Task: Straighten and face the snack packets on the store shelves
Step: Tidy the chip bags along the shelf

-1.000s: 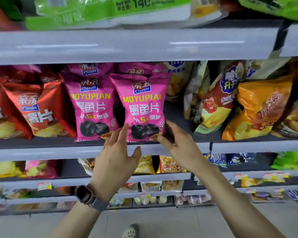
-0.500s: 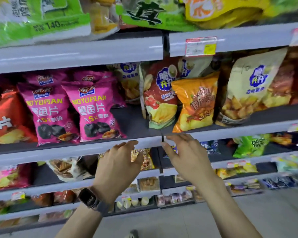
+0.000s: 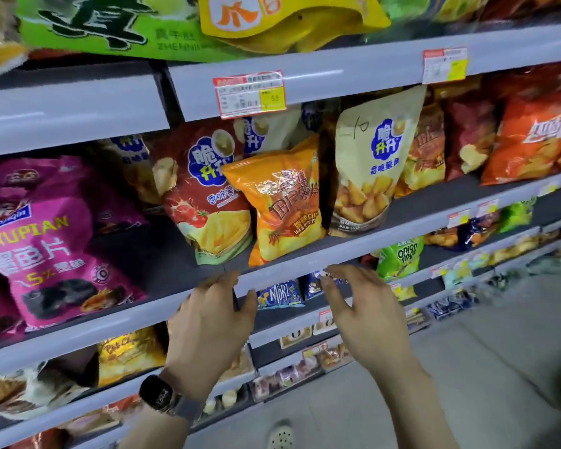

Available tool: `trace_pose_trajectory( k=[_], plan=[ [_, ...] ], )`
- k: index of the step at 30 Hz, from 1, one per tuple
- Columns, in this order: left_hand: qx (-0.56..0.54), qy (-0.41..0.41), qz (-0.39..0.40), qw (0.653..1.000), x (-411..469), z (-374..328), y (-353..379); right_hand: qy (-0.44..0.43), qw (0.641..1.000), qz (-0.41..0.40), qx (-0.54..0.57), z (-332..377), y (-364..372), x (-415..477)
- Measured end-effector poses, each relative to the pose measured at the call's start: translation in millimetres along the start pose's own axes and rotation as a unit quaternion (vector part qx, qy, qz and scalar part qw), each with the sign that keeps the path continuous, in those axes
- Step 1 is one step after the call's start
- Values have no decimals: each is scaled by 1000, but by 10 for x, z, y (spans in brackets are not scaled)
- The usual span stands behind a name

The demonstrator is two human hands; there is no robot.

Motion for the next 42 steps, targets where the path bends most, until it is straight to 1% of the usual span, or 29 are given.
trace_pose_trajectory(
  k=[4,8,11,14,16,17,20,23,25,31,35,39,42],
  plan=[
    [-31,8,4,999,340,-58,168,42,998,-24,41,-239,-7,146],
    [-65,-20,8,998,648,-116,307,68,994,-26,78,-384,8,438],
    [-132,-19,3,991,796,-208,351,58,990,-86,98,-461,-106,699],
    [-165,-24,-6,986,921,-278,418,44,978,-146,141,-550,-276,963],
    [-186,-36,-11,982,972,-310,476,50,967,-162,191,-677,-383,1133],
    [-196,-44,-13,979,992,-324,505,61,961,-157,219,-768,-421,1217],
    [-226,-72,-27,971,1046,-414,559,95,952,-86,279,-1026,-523,1498],
    [-241,-102,-42,964,1111,-527,653,69,943,-1,326,-1152,-620,1793],
    [-261,-125,-53,956,1115,-571,685,51,932,39,355,-1206,-670,1938],
    [-283,-173,-119,936,993,-691,730,9,920,109,377,-1356,-731,2253],
    [-283,-185,-176,925,833,-775,626,1,917,153,369,-1421,-739,2345],
    [-292,-211,-235,903,557,-654,511,-25,919,192,343,-1443,-671,2415],
    [-292,-223,-259,893,285,-559,461,-25,910,212,356,-1339,-548,2395]
  ],
)
Point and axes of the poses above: each hand's wrist, its own x-axis towards the middle knuckle, its own y-axis out of the palm, z = x × y, the point moved 4 cm from there along x, towards the middle knuckle, and after that the axes turned 8 degrees about x, right-handed, at the moved point
